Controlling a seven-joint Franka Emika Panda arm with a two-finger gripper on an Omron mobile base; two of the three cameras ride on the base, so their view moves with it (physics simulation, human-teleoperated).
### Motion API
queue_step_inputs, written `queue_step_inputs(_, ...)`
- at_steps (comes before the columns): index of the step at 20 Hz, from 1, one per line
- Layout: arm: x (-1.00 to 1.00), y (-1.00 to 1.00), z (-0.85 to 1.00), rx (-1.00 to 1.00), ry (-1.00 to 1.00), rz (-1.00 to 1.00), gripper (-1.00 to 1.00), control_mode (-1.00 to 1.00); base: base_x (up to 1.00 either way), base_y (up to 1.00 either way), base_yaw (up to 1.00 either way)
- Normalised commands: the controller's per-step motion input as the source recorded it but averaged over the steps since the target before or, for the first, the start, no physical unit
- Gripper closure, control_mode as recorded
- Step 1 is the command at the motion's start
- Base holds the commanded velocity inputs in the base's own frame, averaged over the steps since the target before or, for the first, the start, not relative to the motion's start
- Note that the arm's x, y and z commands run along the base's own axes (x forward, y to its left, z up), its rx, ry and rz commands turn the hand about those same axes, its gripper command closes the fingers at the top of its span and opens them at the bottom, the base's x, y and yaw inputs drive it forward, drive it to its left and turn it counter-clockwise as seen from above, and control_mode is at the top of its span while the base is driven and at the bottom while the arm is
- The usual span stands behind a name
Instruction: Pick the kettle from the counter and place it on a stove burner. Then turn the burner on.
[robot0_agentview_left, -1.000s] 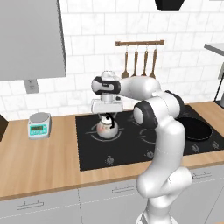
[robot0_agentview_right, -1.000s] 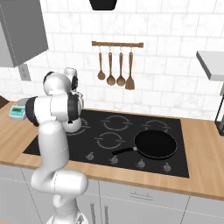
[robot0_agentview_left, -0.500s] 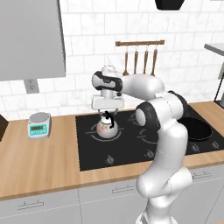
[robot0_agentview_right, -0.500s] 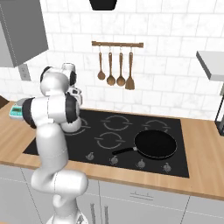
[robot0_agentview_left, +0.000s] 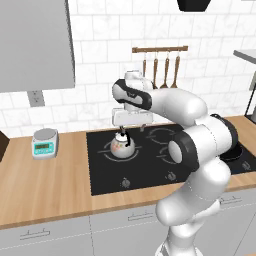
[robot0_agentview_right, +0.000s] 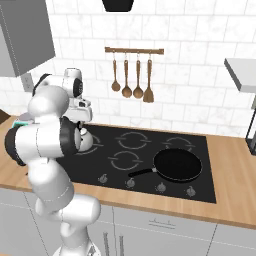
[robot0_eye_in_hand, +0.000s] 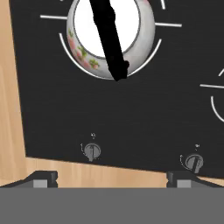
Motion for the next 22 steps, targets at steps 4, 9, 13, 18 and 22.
queue_step_inputs(4, -0.86, -0.2, 0.06, 0.02, -0.18, -0.01, -1.0, -1.0, 0.0, 0.0, 0.0)
queue_step_inputs(9, -0.33, -0.1, 0.1, 0.07, -0.1, 0.0, -1.0, -1.0, 0.0, 0.0, 0.0)
queue_step_inputs(13, -0.01, -0.01, 0.35, 0.09, -0.07, 0.0, -1.0, -1.0, 0.0, 0.0, 0.0)
queue_step_inputs(18, 0.0, -0.06, 0.34, 0.1, -0.07, 0.0, -1.0, -1.0, 0.0, 0.0, 0.0)
queue_step_inputs(22, -0.06, -0.09, 0.13, 0.08, -0.04, 0.0, -1.0, -1.0, 0.0, 0.0, 0.0)
